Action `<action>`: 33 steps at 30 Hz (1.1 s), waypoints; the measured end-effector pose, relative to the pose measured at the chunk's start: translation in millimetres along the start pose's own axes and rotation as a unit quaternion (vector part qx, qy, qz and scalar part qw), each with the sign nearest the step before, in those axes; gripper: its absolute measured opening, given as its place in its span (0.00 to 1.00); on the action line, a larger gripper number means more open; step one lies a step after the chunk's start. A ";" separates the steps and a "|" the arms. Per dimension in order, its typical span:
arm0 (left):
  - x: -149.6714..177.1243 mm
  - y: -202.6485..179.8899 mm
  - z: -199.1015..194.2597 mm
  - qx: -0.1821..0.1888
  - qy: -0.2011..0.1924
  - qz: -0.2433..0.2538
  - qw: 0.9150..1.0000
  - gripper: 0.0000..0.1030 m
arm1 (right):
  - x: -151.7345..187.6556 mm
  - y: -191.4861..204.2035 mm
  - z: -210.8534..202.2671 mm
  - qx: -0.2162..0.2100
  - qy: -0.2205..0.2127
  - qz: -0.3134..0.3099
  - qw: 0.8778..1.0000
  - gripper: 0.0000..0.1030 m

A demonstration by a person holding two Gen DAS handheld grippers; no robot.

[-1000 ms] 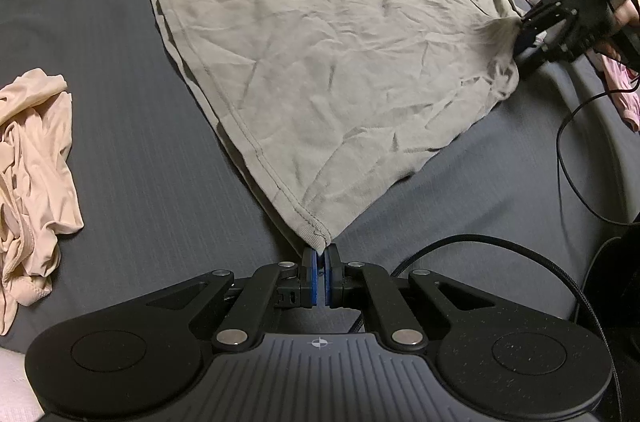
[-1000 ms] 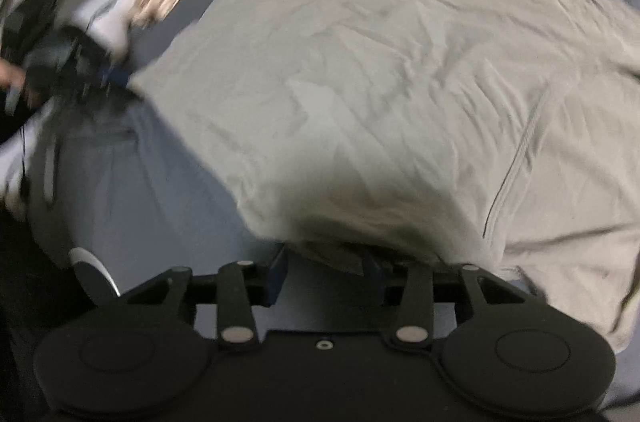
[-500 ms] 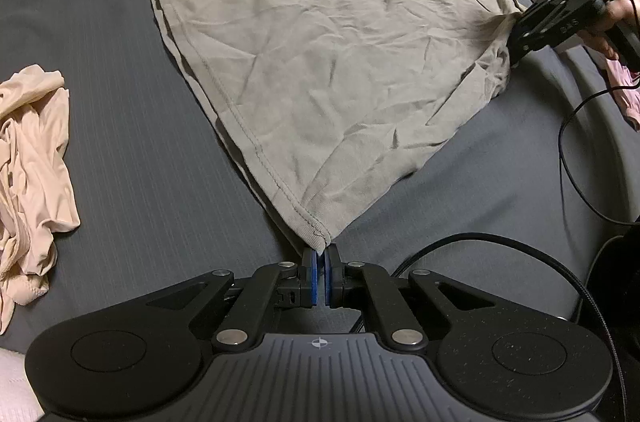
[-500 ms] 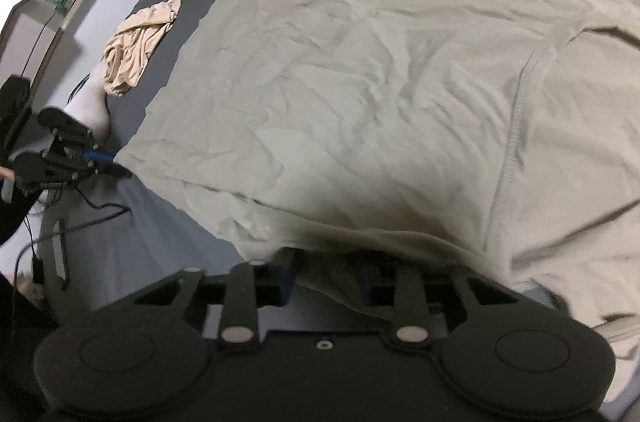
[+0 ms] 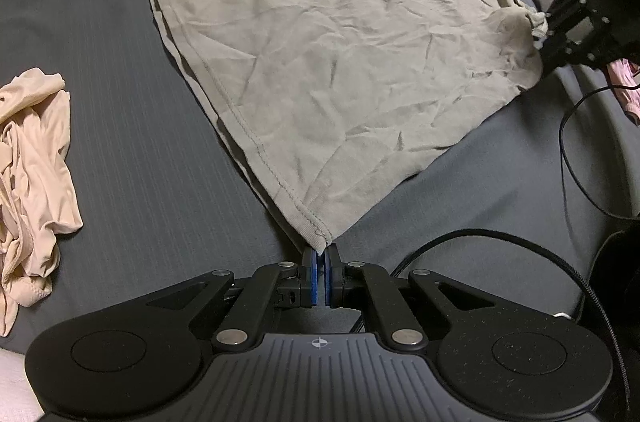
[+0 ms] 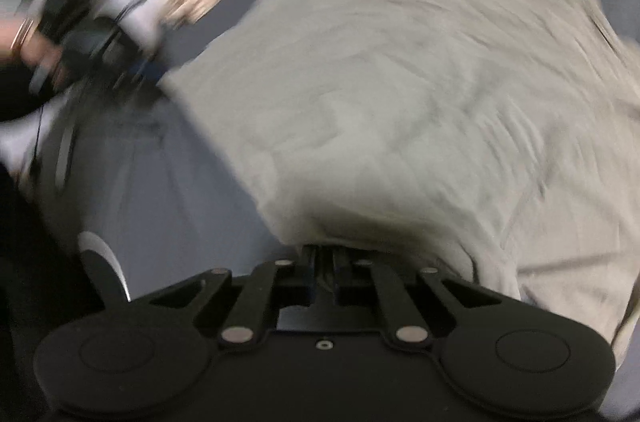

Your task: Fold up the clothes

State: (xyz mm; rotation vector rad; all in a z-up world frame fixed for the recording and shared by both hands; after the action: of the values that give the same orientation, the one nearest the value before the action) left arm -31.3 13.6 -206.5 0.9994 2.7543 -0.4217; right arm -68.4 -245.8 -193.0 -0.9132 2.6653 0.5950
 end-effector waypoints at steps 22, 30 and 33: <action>1.3 -0.3 2.2 -0.002 0.007 0.005 1.000 0.02 | 3.5 9.2 0.0 0.020 0.044 -0.037 0.998 0.39; 2.0 -1.2 1.9 -0.002 0.009 0.005 1.000 0.02 | -1.5 -40.4 -4.7 0.018 -0.011 0.155 0.988 0.39; 2.0 -1.2 3.0 -0.003 0.010 0.005 1.000 0.02 | 0.0 -52.0 1.5 0.020 -0.013 0.206 0.978 0.39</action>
State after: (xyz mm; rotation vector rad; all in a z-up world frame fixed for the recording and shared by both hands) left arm -33.3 12.9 -209.7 1.0224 2.7653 -0.4047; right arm -35.4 -282.5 -209.6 -0.3332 2.8457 0.6298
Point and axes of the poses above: each gripper's, at about its wrist camera, not at the fingertips, and z roughly the way its jaws point, y to its left, x to its underside, the point moved 6 cm from there along z, roughly the way its jaws point, and after that the axes turned 7 degrees about -z, right-handed, at the moved point
